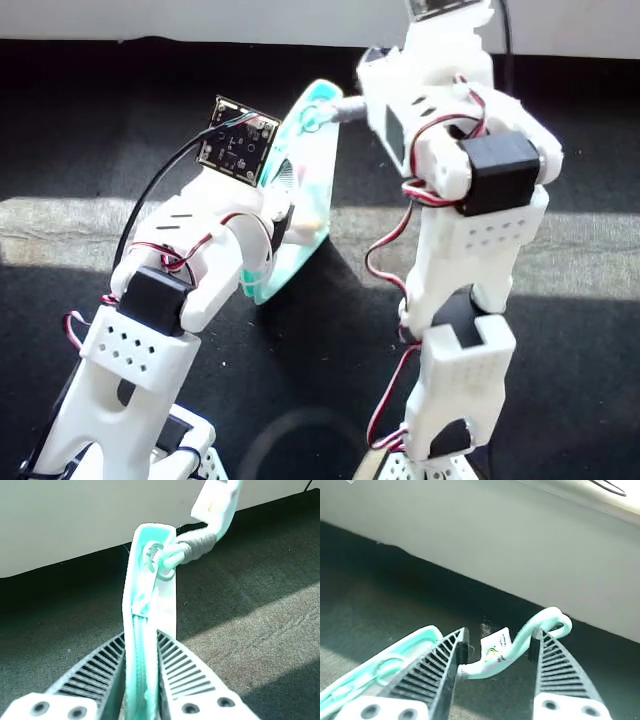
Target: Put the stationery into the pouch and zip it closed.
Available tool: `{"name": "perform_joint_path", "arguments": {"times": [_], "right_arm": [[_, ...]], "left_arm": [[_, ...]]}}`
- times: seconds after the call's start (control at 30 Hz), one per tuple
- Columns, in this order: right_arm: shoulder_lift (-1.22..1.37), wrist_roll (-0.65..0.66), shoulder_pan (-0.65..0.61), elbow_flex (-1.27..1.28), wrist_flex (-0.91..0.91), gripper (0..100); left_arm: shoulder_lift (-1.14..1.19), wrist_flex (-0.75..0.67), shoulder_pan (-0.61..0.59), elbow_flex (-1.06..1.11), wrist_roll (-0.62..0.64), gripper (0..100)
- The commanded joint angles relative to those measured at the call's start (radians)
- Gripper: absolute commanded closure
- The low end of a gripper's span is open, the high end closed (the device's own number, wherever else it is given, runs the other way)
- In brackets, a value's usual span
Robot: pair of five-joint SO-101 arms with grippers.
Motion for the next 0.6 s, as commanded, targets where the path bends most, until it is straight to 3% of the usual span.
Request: {"name": "perform_joint_path", "arguments": {"times": [0.0, 0.17, 0.3, 0.4, 0.57], "right_arm": [[-0.143, 0.075, -0.041, 0.2, 0.013, 79.6], [-0.344, 0.264, -0.099, 0.518, 0.013, 79.6], [-0.437, 0.285, -0.145, 0.837, -0.004, 79.3], [-0.449, 0.236, -0.168, 1.006, -0.094, 79.3], [-0.45, -0.044, -0.163, 1.147, -0.331, 79.3]], "left_arm": [[-0.002, -0.032, -0.016, -0.068, -0.006, 99], [-0.002, -0.031, -0.016, -0.068, -0.006, 99], [-0.002, -0.029, -0.016, -0.082, -0.006, 99], [-0.002, -0.006, -0.015, -0.091, -0.006, 99], [-0.002, 0.012, -0.013, -0.07, -0.006, 99]]}}
